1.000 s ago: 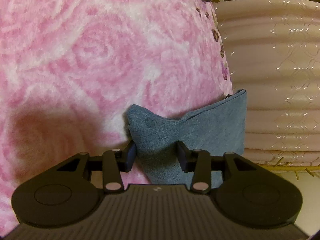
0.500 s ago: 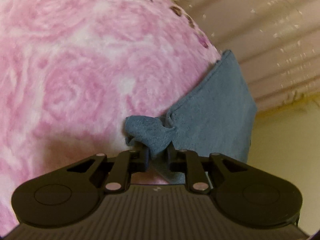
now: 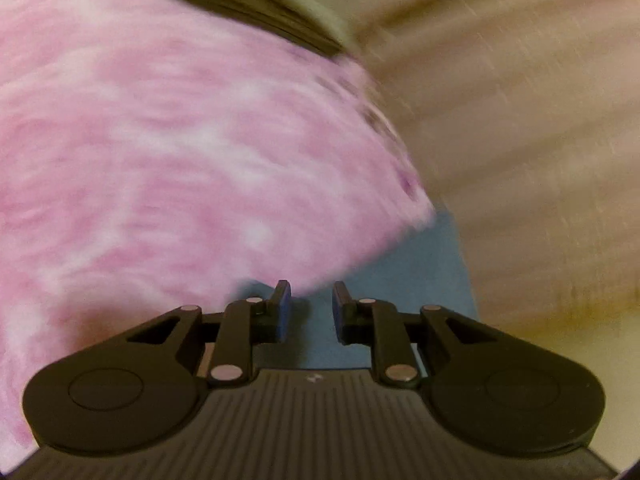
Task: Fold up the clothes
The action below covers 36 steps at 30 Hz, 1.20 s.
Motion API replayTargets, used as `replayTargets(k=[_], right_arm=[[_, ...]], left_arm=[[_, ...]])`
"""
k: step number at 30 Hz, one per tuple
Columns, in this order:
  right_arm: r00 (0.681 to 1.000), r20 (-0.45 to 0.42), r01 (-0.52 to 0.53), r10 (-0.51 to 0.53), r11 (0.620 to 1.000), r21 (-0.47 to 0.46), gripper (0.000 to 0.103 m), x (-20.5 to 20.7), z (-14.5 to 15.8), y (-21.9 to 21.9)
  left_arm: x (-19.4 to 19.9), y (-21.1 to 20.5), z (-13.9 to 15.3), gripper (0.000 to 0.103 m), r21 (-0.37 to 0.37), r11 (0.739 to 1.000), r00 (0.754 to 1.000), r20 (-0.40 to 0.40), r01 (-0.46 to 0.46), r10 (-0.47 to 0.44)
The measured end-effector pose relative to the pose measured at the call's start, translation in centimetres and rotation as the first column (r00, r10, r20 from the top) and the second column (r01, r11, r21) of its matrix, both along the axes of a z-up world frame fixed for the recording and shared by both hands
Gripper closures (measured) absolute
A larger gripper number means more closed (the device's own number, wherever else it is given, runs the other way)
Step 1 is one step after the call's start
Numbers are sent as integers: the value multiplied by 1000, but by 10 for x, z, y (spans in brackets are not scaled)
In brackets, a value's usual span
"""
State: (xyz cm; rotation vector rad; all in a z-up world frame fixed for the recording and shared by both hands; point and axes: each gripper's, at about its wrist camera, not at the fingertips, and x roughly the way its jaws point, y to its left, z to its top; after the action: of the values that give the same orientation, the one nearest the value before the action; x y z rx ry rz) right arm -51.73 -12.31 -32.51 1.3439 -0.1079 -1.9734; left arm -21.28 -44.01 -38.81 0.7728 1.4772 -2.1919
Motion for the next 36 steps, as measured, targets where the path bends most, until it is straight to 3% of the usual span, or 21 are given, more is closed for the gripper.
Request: replayTargets(k=[1,3,4,5,6,7,9,11,14,18,21,22,23,24,26,28,32,36], right_arm=[[998,-42,-57,57,998,3,60,1,-2,-11],[983,-112,-146,148,989,32,60,1,-10,-29],[973,-139,-177,183,983,57,60,1,-16,-36],[974,-125,-171,188,976,136,58,-4,-28,-43],[984,-75,-154,164,981,121,58,-14,-31,-40],[990,-25,-137,140,985,107,58,-23,-34,-38],[994,-58,-94,98,993,68,58,-34,-23,-32],[988,-108,-108,111,994,31,58,-46,-12,-32],[989,-113,-102,95,993,-55,58,-72,-4,-41],[990,-108,-103,95,992,-70,58,-103,-12,-68],[992,-68,-109,103,991,-81,58,-117,-20,-81],[992,-48,-118,114,989,-89,58,-119,-23,-83],[991,-43,-132,128,987,-95,72,-123,-26,-86],[986,-67,-158,152,984,-83,80,-121,-22,-86],[979,-87,-191,184,978,-82,93,-122,-17,-84],[987,-40,-161,157,978,-134,94,-130,-11,-71],[994,-31,-104,101,989,-104,94,-138,-16,-67],[990,-39,-136,134,988,-72,94,-142,-22,-79]], left_arm=[[-14,7,3,86,-53,996,996,42,76,-74],[-36,14,-5,87,-113,983,982,142,145,-128],[-40,11,-13,89,-109,986,979,174,129,-109],[-40,4,-18,98,-88,993,982,179,79,-62],[-39,-4,-20,101,-66,998,985,172,10,1],[-39,-11,-18,95,-66,997,984,168,-49,59],[-46,-21,-1,81,-128,988,985,134,-88,106],[-64,-26,11,69,-144,988,993,94,-60,74],[-107,-29,17,52,-129,992,999,49,14,-8],[-170,-33,15,40,-113,989,995,7,97,-97],[-214,-34,5,40,-102,984,990,30,143,-140],[-227,-34,2,42,-96,983,988,33,156,-154],[-233,-33,1,63,-94,982,986,22,166,-165],[-240,-32,-1,92,-92,980,984,11,176,-176],[-248,-26,7,98,-147,973,983,12,181,-181],[-256,-19,16,101,-211,955,978,5,207,-211],[-282,-12,13,101,-277,929,969,27,244,-246],[-269,-22,-7,98,-203,969,990,8,141,-142]])
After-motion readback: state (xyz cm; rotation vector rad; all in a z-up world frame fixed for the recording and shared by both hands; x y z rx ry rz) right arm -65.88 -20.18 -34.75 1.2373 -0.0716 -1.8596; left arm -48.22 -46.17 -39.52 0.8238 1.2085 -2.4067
